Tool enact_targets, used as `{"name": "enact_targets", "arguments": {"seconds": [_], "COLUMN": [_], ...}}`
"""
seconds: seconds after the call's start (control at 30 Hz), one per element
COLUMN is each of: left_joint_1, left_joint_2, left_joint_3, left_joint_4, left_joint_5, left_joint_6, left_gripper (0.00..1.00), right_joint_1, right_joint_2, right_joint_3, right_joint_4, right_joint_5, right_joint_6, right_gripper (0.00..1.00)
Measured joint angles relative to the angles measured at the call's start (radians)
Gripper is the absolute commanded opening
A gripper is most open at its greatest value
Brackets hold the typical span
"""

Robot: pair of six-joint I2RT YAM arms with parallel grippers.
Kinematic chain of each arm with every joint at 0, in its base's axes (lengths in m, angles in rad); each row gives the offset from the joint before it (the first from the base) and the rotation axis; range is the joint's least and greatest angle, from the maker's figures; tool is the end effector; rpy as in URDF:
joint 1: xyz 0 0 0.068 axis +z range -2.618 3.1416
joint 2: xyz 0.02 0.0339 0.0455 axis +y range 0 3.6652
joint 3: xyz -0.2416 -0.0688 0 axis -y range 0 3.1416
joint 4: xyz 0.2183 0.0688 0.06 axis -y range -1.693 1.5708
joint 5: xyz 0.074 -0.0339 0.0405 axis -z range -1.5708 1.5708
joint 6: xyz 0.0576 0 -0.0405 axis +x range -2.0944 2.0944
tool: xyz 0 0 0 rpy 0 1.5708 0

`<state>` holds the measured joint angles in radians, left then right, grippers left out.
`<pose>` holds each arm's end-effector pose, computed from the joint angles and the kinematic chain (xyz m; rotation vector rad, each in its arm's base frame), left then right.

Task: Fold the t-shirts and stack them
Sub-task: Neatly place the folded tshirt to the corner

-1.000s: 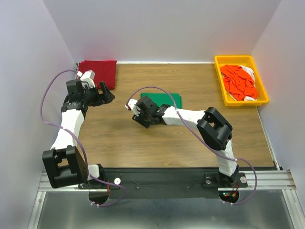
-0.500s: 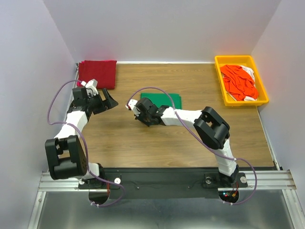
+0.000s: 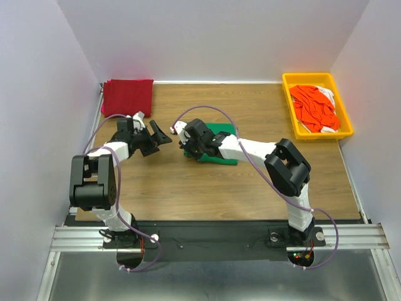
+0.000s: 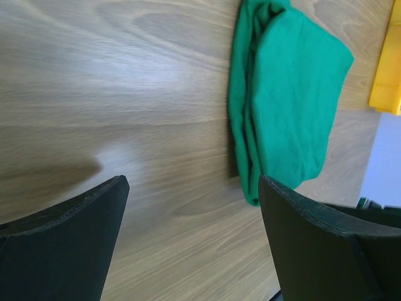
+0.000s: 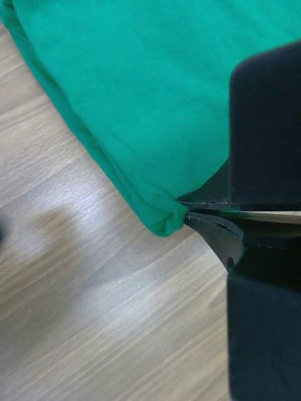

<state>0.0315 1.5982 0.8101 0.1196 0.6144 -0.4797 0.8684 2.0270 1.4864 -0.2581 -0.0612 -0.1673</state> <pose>0.3190 -0.0232 0.1675 -0.2320 2.2418 -0.9289 0.2791 0.3352 0.1753 -1.2169 2.0755 0.4050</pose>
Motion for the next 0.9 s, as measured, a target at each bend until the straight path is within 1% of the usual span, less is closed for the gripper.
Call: {"name": "enact_targets", "arguments": {"seconds": [0.17, 0.27, 0.4, 0.5, 0.67, 0.7, 0.77, 0.8, 0.9], "left_joint_1": [-0.105, -0.149, -0.195, -0.214, -0.250, -0.261, -0.276, -0.282, -0.303], "left_joint_2": [0.032, 0.071, 0.150, 0.167, 0.206, 0.221, 0.245, 0.254, 0.286], "left_joint_3": [0.000, 0.000, 0.000, 0.002, 0.024, 0.036, 0.051, 0.056, 0.072], "left_joint_4": [0.116, 0.183, 0.256, 0.304, 0.358, 0.368, 0.386, 0.396, 0.429], "left_joint_5": [-0.026, -0.040, -0.053, -0.070, -0.116, -0.127, -0.152, -0.157, -0.195], "left_joint_6": [-0.120, -0.185, -0.275, -0.322, -0.381, -0.394, -0.413, -0.423, -0.448], "left_gripper": [0.97, 0.97, 0.97, 0.97, 0.83, 0.79, 0.75, 0.69, 0.61], "right_joint_1": [0.000, -0.006, -0.013, -0.018, -0.024, -0.025, -0.026, -0.026, -0.026], "right_joint_2": [-0.005, -0.005, -0.005, -0.005, -0.003, -0.002, 0.006, 0.012, 0.021], "right_joint_3": [0.000, 0.009, 0.038, 0.059, 0.085, 0.090, 0.105, 0.114, 0.117], "right_joint_4": [-0.002, -0.005, -0.004, -0.003, -0.004, -0.004, -0.003, -0.003, -0.003], "right_joint_5": [-0.013, -0.019, -0.023, -0.027, -0.035, -0.035, -0.033, -0.033, -0.032], "right_joint_6": [0.015, 0.027, 0.041, 0.049, 0.069, 0.072, 0.079, 0.084, 0.091], "right_gripper": [0.01, 0.00, 0.01, 0.01, 0.01, 0.01, 0.01, 0.01, 0.01]}}
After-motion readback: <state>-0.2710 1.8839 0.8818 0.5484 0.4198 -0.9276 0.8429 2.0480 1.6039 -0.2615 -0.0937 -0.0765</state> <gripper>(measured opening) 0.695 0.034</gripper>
